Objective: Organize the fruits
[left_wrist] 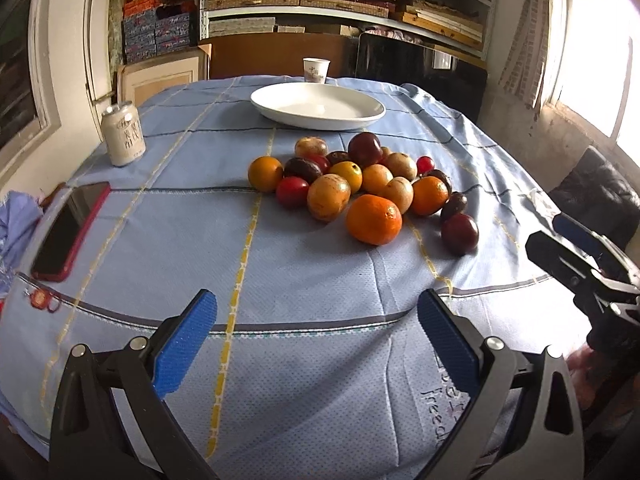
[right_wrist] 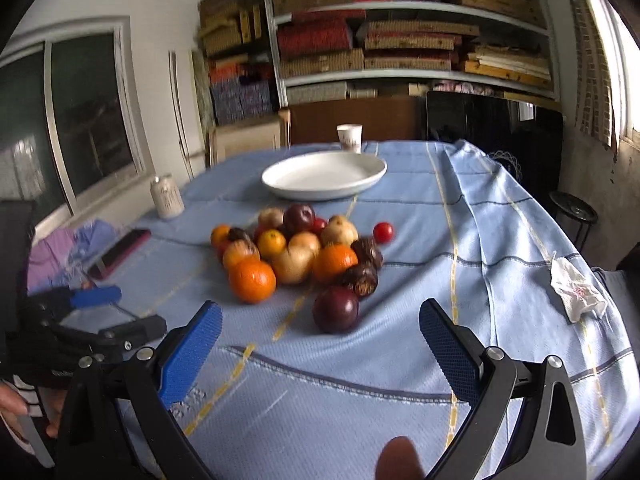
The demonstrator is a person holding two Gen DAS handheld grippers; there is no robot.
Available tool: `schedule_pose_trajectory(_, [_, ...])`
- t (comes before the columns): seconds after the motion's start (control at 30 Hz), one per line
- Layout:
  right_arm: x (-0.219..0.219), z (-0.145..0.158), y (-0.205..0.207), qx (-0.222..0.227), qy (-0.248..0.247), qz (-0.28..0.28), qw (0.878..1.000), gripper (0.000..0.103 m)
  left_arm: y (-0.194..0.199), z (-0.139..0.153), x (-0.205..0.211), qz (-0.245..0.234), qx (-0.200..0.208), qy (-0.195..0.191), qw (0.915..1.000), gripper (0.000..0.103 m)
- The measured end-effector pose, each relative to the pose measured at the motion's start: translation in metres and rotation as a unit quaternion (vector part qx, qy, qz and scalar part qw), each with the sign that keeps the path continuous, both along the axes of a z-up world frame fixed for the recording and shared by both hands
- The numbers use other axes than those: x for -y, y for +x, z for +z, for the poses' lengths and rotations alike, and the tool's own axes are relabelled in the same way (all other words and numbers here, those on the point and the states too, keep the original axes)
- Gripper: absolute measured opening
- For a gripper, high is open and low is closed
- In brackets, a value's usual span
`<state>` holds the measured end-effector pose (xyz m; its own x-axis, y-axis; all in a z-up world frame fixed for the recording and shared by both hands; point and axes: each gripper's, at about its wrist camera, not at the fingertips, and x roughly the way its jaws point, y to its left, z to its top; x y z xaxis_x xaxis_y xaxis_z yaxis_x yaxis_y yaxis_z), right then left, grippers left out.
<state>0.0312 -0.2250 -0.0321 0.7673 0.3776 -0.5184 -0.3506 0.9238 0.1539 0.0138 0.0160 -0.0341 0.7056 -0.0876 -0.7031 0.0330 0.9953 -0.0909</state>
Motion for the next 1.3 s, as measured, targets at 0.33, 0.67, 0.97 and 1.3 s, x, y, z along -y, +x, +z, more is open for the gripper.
schedule_pose_trajectory(0.33, [-0.018,-0.010,0.010,-0.022,-0.051,0.019,0.998,0.099,0.015,-0.016,-0.010,-0.005,-0.034,-0.050,0.9982,0.098])
schedule_pose_trajectory(0.67, [-0.019,-0.010,0.033,-0.032,-0.060,0.000,0.998,0.099,0.048,0.014,-0.029,0.008,0.013,-0.035,0.9993,0.098])
schedule_pose_trajectory(0.97, [-0.021,-0.019,0.064,-0.085,-0.037,-0.008,0.996,0.100,0.085,-0.009,-0.018,0.002,-0.019,-0.001,0.9998,0.098])
schedule_pose_trajectory(1.3, [-0.032,-0.033,0.076,-0.093,-0.068,-0.010,0.993,0.080,0.088,-0.020,-0.031,0.000,-0.040,-0.042,0.9983,0.098])
